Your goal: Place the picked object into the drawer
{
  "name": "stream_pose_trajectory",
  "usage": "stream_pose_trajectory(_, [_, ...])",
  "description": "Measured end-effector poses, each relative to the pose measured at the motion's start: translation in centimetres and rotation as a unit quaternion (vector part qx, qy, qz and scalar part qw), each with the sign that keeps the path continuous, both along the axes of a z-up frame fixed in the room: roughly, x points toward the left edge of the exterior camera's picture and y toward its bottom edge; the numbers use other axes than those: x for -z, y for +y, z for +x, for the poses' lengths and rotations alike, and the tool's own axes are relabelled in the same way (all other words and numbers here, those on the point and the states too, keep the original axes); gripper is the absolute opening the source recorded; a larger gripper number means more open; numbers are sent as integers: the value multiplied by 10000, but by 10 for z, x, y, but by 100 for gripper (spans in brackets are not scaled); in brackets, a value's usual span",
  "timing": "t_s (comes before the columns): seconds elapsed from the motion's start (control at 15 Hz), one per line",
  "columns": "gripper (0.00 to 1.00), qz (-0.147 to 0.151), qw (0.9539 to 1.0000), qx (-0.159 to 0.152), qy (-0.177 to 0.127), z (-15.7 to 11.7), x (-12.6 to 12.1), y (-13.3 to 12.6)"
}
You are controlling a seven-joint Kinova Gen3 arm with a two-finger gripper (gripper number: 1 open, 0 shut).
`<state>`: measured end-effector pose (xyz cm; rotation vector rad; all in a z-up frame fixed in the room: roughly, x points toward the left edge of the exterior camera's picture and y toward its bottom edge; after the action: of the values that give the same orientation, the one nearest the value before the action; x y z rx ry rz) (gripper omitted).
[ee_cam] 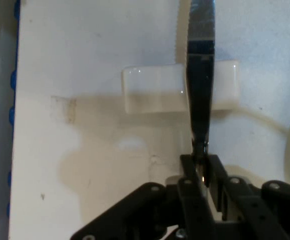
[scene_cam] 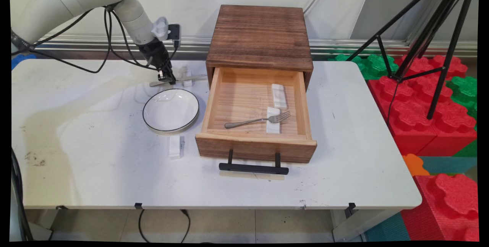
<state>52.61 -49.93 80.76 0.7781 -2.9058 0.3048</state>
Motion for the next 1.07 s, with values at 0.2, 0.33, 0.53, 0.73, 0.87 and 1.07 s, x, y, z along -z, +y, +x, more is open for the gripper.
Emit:
stream_pose_trajectory(0.2, [0,-4,10000,-2,0,1,-1,0])
stream_pose_trajectory(0.33, [0,-16,10000,5,1,2,-3,1])
stream_pose_trajectory(0.53, [0,-54,10000,47,-10,3,-11,3])
stream_pose_trajectory(0.73, [0,-97,9999,83,-24,6,-23,9])
stream_pose_trajectory(0.87, [0,-126,9999,98,-23,7,-33,15])
stream_pose_trajectory(1.07, [0,-153,9998,109,-4,7,-48,28])
